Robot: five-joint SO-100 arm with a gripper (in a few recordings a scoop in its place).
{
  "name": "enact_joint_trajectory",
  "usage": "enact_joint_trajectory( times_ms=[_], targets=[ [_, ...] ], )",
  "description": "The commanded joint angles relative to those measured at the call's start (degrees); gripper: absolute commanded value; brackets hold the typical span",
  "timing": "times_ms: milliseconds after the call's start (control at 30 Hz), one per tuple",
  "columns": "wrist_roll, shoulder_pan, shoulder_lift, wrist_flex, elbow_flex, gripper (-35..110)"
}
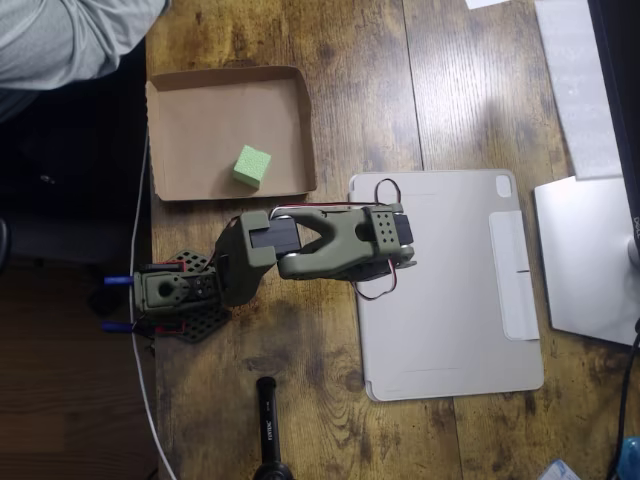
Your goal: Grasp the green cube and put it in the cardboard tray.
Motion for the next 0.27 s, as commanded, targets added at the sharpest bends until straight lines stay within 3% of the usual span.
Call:
enact_joint_trajectory(
  times_ms=[0, 233],
  targets=[
    [0.18, 1.05, 2.64, 0.79, -0.26, 0],
    [0.09, 1.23, 2.72, 0.79, -0.26, 0]
  ],
)
